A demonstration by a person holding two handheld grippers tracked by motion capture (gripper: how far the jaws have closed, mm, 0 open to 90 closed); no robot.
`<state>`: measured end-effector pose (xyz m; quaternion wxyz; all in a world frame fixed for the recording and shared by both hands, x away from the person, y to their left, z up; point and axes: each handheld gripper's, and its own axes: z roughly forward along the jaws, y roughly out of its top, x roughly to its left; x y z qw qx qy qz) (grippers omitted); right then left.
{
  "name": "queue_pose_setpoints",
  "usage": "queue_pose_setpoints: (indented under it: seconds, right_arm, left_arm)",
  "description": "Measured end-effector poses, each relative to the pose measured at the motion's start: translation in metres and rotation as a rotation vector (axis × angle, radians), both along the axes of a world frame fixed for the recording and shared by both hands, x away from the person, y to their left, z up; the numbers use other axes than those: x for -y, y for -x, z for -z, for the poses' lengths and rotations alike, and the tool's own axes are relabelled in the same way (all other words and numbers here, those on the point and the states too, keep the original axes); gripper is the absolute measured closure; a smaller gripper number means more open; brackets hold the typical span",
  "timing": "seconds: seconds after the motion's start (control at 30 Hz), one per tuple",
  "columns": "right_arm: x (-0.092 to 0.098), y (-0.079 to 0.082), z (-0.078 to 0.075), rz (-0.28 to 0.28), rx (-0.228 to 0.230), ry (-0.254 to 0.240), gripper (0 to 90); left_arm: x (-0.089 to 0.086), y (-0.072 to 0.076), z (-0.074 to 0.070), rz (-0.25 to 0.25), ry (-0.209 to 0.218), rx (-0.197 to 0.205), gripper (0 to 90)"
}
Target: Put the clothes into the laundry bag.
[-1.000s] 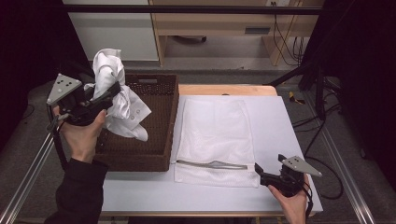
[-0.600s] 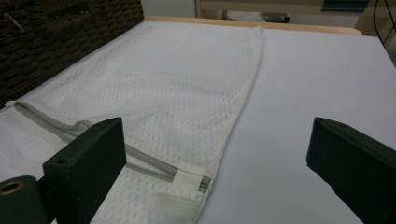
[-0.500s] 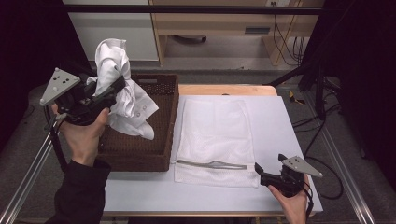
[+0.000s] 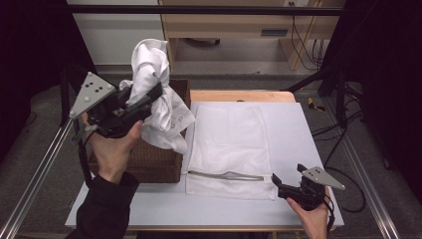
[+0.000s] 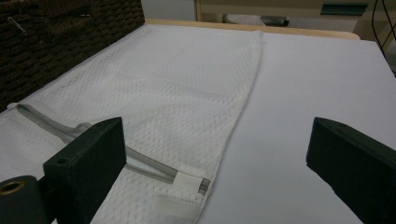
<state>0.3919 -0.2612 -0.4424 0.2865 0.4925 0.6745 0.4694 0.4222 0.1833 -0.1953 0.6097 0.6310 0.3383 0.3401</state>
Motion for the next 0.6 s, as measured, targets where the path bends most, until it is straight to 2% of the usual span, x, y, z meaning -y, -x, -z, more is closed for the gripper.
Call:
queue_pose_setpoints:
  seconds: [0.03, 0.13, 0.2, 0.23, 0.33, 0.37, 0.43, 0.47, 0.5, 0.57, 0.6]
  right_arm:
    - [0.0, 0.0, 0.0, 0.001, 0.001, -0.001, 5.4]
    - [0.001, 0.0, 0.0, 0.0, 0.001, 0.001, 5.4]
    - [0.001, 0.0, 0.0, 0.0, 0.003, -0.001, 5.4]
    - [0.001, 0.0, 0.0, 0.0, 0.003, -0.001, 5.4]
    - [0.002, 0.001, -0.001, 0.0, 0.004, -0.003, 5.7]
    - [0.002, 0.001, -0.001, 0.0, 0.004, -0.003, 5.7]
    - [0.004, 0.001, -0.001, 0.001, 0.009, 0.002, 5.8]
    - [0.004, 0.001, -0.001, 0.001, 0.011, 0.004, 5.8]
    - [0.004, 0.001, -0.001, 0.001, 0.011, 0.004, 5.8]
    - [0.005, 0.002, -0.002, 0.003, 0.006, -0.013, 6.0]
    - [0.005, 0.003, -0.003, 0.004, 0.009, -0.011, 6.2]
  left_arm:
    - [0.008, 0.002, 0.001, 0.02, 0.0, -0.012, 57.8]
    - [0.018, 0.003, 0.002, 0.036, -0.008, -0.011, 57.8]
    - [0.032, 0.002, 0.004, 0.063, -0.016, -0.013, 57.8]
    - [0.032, 0.002, 0.004, 0.063, -0.016, -0.013, 57.8]
    - [0.051, 0.0, 0.011, 0.099, -0.03, -0.024, 57.7]
    - [0.051, 0.0, 0.011, 0.099, -0.03, -0.024, 57.7]
    - [0.067, -0.003, 0.019, 0.125, -0.047, -0.04, 57.7]
    - [0.074, -0.005, 0.023, 0.131, -0.06, -0.033, 57.7]
    - [0.074, -0.005, 0.023, 0.131, -0.06, -0.033, 57.6]
    - [0.089, -0.009, 0.035, 0.153, -0.081, -0.053, 57.7]
    - [0.089, -0.009, 0.035, 0.153, -0.081, -0.053, 57.7]
